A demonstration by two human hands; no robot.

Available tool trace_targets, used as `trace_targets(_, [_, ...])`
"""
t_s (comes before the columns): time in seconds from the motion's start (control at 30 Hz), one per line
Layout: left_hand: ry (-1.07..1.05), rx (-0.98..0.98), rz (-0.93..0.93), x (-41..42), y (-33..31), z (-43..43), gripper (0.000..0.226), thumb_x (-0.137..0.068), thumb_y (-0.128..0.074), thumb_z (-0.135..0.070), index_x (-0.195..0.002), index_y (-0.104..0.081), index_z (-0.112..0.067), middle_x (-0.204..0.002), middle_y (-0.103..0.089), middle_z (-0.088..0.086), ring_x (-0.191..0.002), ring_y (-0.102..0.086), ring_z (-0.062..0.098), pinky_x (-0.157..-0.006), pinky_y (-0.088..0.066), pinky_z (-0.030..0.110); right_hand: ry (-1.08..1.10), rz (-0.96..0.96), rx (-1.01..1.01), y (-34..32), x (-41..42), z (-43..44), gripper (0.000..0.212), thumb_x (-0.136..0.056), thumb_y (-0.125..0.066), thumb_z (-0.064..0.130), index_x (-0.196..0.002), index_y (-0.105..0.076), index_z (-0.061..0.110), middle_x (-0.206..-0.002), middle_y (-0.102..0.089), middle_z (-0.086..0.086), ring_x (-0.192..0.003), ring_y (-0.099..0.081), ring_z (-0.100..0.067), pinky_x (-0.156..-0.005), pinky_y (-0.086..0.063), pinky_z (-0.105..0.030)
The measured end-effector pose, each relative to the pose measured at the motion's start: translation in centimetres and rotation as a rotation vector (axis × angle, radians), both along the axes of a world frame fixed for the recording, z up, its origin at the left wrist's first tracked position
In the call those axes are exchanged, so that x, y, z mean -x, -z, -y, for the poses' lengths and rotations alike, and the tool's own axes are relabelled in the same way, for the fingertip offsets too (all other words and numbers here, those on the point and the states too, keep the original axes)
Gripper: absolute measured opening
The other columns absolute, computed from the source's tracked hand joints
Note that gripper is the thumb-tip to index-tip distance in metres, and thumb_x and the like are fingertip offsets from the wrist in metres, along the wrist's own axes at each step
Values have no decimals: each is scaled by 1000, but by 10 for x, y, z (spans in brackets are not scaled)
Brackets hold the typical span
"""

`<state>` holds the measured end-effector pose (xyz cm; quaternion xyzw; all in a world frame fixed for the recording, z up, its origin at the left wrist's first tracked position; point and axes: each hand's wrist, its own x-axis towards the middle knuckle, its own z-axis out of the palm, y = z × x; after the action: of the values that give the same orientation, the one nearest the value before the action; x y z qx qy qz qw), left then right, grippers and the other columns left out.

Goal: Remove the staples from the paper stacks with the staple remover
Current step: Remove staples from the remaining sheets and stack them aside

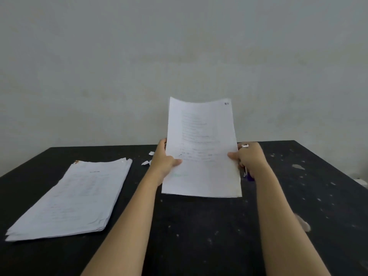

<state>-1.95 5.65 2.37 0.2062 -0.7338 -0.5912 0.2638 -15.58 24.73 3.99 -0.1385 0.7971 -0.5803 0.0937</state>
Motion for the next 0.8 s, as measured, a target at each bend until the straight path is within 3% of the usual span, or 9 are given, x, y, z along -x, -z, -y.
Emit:
trace_targets(0.13, [-55, 133, -156, -24, -17, 16, 54, -78, -71, -7, -122, -44, -24, -111, -57, -10, -101, -54, 9, -77, -45, 20, -27, -146, 116, -14, -28, 19, 15, -80, -68, 3, -93, -65, 9, -90, -65, -8, -70, -60, -24, -45, -45, -23])
trace_targets(0.23, [-130, 72, -277, -46, -16, 28, 42, -77, -74, -24, -113, -53, -26, -105, -64, -14, -96, -61, 5, -73, -49, 20, -61, -176, 178, -14, -42, 23, 21, -73, -75, 9, -91, -66, 13, -85, -65, -3, -63, -57, -18, -35, -41, -16])
trace_targets(0.33, [-153, 8, -336, -59, -14, 34, 45, -76, -74, -35, -116, -57, -22, -108, -67, -9, -98, -63, 8, -78, -51, 25, -63, -156, 254, -10, -55, 29, 24, -72, -79, 24, -90, -65, 14, -86, -66, -2, -68, -60, -18, -38, -42, -16])
trace_targets(0.43, [-173, -1, -343, -59, -23, 34, 35, -79, -68, -44, -108, -61, -28, -102, -69, -10, -95, -65, 7, -73, -50, 23, -99, -174, 300, -7, -64, 40, 21, -78, -75, 26, -92, -67, 13, -90, -68, -4, -72, -61, -19, -42, -46, -21])
trace_targets(0.6, [-276, 164, -351, -61, -38, 39, 27, -80, -69, -41, -100, -60, -24, -96, -67, -11, -88, -65, 6, -64, -49, 16, -52, -230, 293, -9, -74, 57, 8, -87, -65, 22, -83, -58, 23, -86, -61, 6, -66, -55, -14, -38, -42, -16])
trace_targets(0.7, [-264, 141, -423, -64, -50, 46, 23, -83, -65, -40, -99, -58, -26, -96, -67, -10, -86, -65, 6, -64, -50, 18, -74, -232, 250, -10, -74, 59, 6, -87, -64, 23, -89, -59, 20, -84, -61, 6, -65, -55, -15, -39, -42, -18])
trace_targets(0.8, [-234, 132, -380, -60, -52, 45, 22, -91, -53, -41, -101, -53, -22, -94, -63, -9, -84, -61, 5, -63, -46, 19, -91, -251, 250, -9, -75, 61, 7, -88, -63, 22, -91, -59, 17, -84, -61, 3, -63, -54, -15, -37, -41, -17])
